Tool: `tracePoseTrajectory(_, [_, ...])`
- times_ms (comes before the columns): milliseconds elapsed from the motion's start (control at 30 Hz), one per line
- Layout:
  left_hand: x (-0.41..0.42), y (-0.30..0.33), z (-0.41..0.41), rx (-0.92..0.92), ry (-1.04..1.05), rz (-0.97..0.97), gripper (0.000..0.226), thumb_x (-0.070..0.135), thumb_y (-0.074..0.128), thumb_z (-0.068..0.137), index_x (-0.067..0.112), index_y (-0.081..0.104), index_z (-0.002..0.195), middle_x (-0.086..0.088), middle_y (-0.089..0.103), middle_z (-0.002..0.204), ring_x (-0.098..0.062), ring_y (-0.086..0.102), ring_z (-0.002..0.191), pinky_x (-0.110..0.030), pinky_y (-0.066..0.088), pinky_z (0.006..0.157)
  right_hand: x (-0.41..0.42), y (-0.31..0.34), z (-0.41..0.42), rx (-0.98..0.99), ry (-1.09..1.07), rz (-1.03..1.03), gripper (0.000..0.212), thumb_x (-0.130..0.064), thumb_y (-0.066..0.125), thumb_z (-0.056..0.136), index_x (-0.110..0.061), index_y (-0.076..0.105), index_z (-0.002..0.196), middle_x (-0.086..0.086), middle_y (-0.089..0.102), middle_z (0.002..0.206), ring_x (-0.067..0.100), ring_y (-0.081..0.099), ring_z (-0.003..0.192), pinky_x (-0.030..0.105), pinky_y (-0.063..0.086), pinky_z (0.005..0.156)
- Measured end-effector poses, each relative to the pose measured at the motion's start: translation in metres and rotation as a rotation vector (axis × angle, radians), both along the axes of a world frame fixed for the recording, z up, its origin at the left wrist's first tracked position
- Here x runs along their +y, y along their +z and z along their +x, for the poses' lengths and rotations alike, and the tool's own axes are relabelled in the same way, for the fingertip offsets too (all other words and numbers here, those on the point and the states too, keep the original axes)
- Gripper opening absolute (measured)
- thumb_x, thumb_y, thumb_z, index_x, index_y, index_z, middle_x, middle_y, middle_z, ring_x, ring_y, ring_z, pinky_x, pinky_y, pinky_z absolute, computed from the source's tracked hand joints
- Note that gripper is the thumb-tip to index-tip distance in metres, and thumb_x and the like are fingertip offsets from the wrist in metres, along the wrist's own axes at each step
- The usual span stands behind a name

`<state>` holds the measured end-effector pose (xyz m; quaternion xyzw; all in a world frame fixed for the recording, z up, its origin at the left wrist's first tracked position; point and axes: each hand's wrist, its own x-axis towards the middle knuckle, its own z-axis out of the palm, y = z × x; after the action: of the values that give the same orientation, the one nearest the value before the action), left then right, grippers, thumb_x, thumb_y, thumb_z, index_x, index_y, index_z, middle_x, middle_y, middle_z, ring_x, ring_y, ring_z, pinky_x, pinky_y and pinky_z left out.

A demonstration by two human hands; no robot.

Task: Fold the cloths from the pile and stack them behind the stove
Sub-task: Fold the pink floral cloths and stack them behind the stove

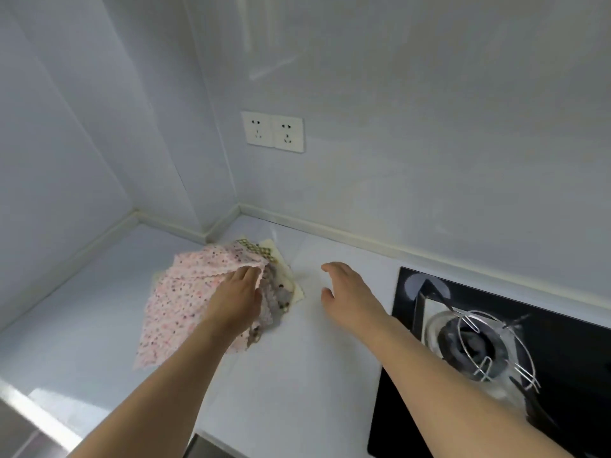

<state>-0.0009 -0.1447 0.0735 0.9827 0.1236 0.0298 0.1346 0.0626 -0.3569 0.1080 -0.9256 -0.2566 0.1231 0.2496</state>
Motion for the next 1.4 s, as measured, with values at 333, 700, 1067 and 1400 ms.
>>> tracePoseTrajectory(333, [0.134,-0.022,-0.007,0.001,0.115,-0.059,0.033,0.018,0.049,0.097,0.016,0.057,0.128,-0.002,0.053,0.136,-0.021,0.051,0.122,-0.032,0.043,0.098,0.135,-0.029,0.016,-0.046,0.135,-0.065,0.041,-0.020,0.042,0.098,-0.017,0.044,0.139,0.002,0.043,0.142,0.022,0.043,0.126,0.034,0.037,0.105])
tracePoseTrajectory(700, [0.220,-0.107,0.048,-0.094,-0.195,0.280,0.036,0.038,0.053,0.085,0.022,0.064,0.114,0.003,0.063,0.117,-0.023,0.058,0.107,-0.037,0.046,0.091,0.217,-0.131,0.071,-0.262,0.220,-0.153,0.049,-0.035,0.047,0.096,-0.025,0.038,0.143,-0.002,0.042,0.142,0.020,0.035,0.130,0.033,0.026,0.109])
tracePoseTrajectory(1067, [0.209,-0.115,0.050,-0.482,-0.021,0.146,0.027,0.030,0.038,0.101,0.018,0.062,0.105,-0.002,0.067,0.100,-0.030,0.060,0.088,-0.035,0.045,0.068,0.210,-0.143,0.061,-0.598,0.094,0.043,0.026,-0.023,0.039,0.101,-0.012,0.063,0.103,0.004,0.061,0.100,0.025,0.055,0.096,0.036,0.041,0.084])
tracePoseTrajectory(1400, [0.154,-0.041,-0.076,-0.535,-0.127,-0.091,0.022,0.022,0.045,0.100,0.018,0.066,0.107,-0.001,0.069,0.095,-0.024,0.061,0.090,-0.035,0.050,0.075,0.125,-0.071,-0.078,-0.640,-0.094,0.202,0.023,-0.013,0.046,0.095,-0.010,0.069,0.096,0.008,0.064,0.095,0.026,0.057,0.091,0.039,0.047,0.079])
